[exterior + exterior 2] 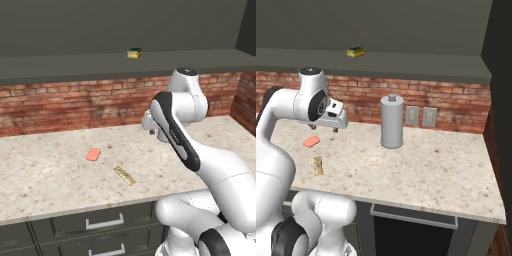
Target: Pick the bar and cereal from the counter and place them in the cabinets closest to them.
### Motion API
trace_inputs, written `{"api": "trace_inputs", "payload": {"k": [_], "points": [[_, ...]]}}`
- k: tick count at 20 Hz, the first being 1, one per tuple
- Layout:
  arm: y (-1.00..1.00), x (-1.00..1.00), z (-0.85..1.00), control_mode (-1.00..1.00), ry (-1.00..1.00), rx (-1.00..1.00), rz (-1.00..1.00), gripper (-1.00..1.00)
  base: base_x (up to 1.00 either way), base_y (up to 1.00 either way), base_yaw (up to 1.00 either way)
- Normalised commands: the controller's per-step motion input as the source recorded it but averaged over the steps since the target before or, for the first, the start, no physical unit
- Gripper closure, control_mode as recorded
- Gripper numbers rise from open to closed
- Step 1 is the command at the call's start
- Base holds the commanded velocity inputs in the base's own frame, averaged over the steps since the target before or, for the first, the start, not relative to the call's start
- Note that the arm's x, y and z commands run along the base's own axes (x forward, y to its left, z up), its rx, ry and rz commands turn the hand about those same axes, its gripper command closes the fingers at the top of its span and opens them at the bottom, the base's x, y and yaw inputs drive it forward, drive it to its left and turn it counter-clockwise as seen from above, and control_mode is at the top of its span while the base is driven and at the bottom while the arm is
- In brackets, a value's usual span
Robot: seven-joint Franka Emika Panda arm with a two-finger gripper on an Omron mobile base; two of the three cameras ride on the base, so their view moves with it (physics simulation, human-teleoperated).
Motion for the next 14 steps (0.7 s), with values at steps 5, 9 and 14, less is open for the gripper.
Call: {"api": "trace_inputs", "payload": {"k": [5,9,14], "points": [[0.39,0.01,-0.43,-1.00,0.00,-0.03,0.00,-1.00,0.00,0.00,0.00],[0.37,0.03,-0.43,-1.00,0.00,0.00,0.00,-1.00,0.00,0.00,0.00],[0.37,0.11,-0.40,-1.00,0.00,0.00,0.01,-1.00,0.00,0.00,0.00]]}}
